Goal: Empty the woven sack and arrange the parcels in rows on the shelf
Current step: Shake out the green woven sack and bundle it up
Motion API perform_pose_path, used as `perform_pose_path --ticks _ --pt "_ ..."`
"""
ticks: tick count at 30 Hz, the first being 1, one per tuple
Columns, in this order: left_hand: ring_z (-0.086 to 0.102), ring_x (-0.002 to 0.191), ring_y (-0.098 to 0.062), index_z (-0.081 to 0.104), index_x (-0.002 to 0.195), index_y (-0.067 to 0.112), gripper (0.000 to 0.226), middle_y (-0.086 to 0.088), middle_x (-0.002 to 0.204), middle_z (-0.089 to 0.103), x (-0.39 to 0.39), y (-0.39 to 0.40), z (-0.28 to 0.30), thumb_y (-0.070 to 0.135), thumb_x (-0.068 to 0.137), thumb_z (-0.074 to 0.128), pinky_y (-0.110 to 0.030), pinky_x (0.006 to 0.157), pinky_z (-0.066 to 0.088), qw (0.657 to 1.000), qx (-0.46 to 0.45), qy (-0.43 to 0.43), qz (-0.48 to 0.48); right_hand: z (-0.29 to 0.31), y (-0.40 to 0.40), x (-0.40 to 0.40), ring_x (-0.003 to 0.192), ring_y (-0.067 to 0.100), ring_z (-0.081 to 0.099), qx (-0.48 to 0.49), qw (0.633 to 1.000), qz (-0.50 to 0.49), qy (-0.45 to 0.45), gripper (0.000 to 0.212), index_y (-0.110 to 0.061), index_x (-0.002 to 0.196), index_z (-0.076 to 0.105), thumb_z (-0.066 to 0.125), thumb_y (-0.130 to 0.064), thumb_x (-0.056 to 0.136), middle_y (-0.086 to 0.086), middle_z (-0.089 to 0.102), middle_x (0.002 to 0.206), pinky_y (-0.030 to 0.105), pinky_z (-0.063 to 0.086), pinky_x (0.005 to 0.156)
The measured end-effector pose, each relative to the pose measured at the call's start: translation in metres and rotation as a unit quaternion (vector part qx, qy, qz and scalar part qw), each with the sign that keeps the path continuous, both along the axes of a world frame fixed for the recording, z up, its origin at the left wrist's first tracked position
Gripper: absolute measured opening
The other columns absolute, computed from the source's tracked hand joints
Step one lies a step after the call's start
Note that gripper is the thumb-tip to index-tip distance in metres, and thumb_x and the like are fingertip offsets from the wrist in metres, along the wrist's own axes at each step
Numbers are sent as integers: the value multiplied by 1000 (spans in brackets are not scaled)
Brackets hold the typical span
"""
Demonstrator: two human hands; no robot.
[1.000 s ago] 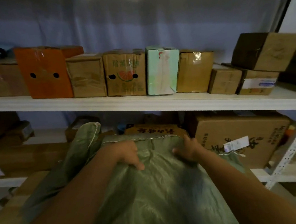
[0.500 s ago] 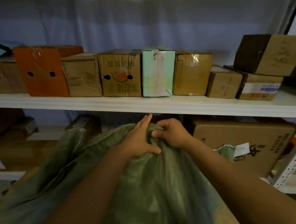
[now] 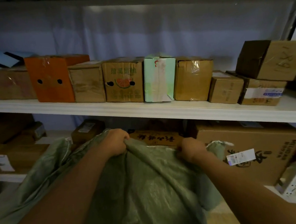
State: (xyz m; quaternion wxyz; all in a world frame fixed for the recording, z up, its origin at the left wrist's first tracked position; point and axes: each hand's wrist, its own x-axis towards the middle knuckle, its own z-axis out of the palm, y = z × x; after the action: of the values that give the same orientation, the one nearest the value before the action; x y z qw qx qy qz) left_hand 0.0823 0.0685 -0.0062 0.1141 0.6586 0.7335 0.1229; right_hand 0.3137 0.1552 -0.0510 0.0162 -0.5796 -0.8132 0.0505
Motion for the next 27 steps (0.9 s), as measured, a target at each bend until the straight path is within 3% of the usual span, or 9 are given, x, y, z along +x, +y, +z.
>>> perform_pose_path --ticks 3,7,10,13,16,19,22,25,27 --pt "43 125 -26 50 134 26 68 -1 139 45 0 -3 15 24 71 76 -39 105 40 982 -175 69 -22 24 0 3 97 27 61 113 978 -26 175 22 -18 105 68 48 -25 95 7 63 107 39 50 87" --pt "23 138 -32 28 145 29 98 -1 153 25 30 3 28 69 64 66 -53 110 24 999 -28 39 1 52 -12 -2 91 19 60 12 949 78 306 15 -16 90 70 55 -19 93 2 66 94 34 48 86" --pt "33 135 -31 40 137 29 65 -6 145 41 62 10 17 59 81 56 -54 111 24 998 22 -26 -51 68 -19 -8 91 22 62 28 956 123 266 13 -17 86 71 59 -17 91 5 70 92 35 49 85" --pt "58 105 -30 65 86 25 9 -10 103 66 64 15 23 31 87 59 -41 93 45 983 118 -130 -45 91 -17 3 94 23 63 51 947 104 298 11 -19 92 72 62 -23 90 5 71 98 39 51 88" --pt "59 96 -28 68 87 16 13 -11 96 66 50 18 35 23 89 58 -35 84 48 977 160 -135 -31 92 -17 25 110 22 55 -10 988 48 146 29 -23 112 63 64 -36 86 2 64 113 51 37 106" --pt "57 97 -27 65 91 15 14 -9 100 62 38 12 31 23 93 53 -33 81 45 993 73 -88 -43 76 -19 39 115 23 51 -41 999 -22 -13 29 -26 116 60 58 -36 89 2 60 116 52 32 108" --pt "57 92 -29 61 80 16 18 -11 97 62 31 13 35 21 93 51 -33 76 44 985 125 -115 -6 91 -15 39 98 24 60 60 987 -40 140 11 -23 96 61 50 -23 95 4 63 98 41 50 88" --pt "51 84 -23 64 85 8 19 -6 88 55 35 20 57 15 93 48 -32 69 37 934 327 -127 66 125 -8 28 78 22 60 228 918 -55 319 18 -20 88 60 45 -14 96 3 62 84 37 50 67" --pt "49 83 -21 63 85 8 18 -5 88 54 33 20 61 15 93 48 -33 70 37 920 358 -143 77 131 -5 24 76 23 59 246 906 -41 342 19 -19 87 61 46 -12 94 3 63 82 39 51 67"
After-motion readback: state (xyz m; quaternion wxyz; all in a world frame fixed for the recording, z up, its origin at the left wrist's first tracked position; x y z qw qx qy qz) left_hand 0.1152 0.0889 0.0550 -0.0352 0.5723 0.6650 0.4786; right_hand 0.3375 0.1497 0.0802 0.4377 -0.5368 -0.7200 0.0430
